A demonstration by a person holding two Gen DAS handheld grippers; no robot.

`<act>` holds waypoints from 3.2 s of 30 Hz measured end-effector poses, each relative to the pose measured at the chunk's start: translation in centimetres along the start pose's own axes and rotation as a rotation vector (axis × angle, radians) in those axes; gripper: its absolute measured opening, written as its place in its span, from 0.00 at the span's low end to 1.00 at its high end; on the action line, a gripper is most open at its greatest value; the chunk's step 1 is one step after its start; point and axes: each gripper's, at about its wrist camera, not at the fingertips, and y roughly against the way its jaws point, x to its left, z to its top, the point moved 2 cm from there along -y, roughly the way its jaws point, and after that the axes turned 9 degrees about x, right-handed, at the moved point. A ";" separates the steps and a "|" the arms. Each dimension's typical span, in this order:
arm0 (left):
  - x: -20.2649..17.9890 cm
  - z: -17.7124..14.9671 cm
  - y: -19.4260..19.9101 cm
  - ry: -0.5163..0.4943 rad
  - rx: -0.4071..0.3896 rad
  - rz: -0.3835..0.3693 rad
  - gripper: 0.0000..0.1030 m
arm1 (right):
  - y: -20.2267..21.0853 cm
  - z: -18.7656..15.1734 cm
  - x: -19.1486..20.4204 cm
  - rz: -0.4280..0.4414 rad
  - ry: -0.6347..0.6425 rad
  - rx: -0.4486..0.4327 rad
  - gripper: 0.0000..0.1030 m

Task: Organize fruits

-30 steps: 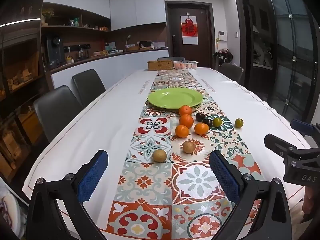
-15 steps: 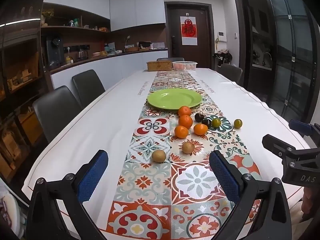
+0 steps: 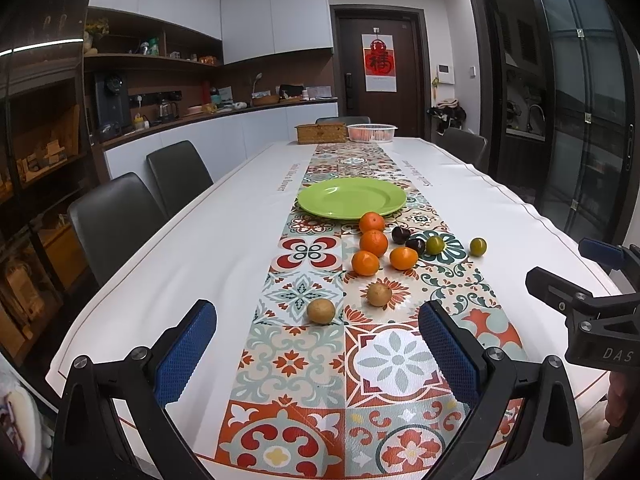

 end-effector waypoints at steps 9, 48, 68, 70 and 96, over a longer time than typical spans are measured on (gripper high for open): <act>-0.1 -0.1 -0.1 0.000 -0.002 0.002 1.00 | 0.0 0.0 0.0 0.001 0.000 0.000 0.99; -0.2 -0.2 -0.3 -0.001 -0.006 0.004 1.00 | 0.0 0.0 0.1 0.001 0.002 0.000 0.99; 0.9 0.0 -2.1 -0.022 0.010 0.018 0.94 | -1.6 0.9 2.3 0.032 0.101 -0.006 0.99; 0.9 -0.1 -2.6 -0.028 0.020 0.011 0.92 | -2.1 1.2 2.8 0.047 0.129 -0.008 0.99; 0.8 0.5 -12.0 -0.169 0.211 -0.151 0.57 | -11.9 3.0 8.6 0.282 0.449 0.167 0.59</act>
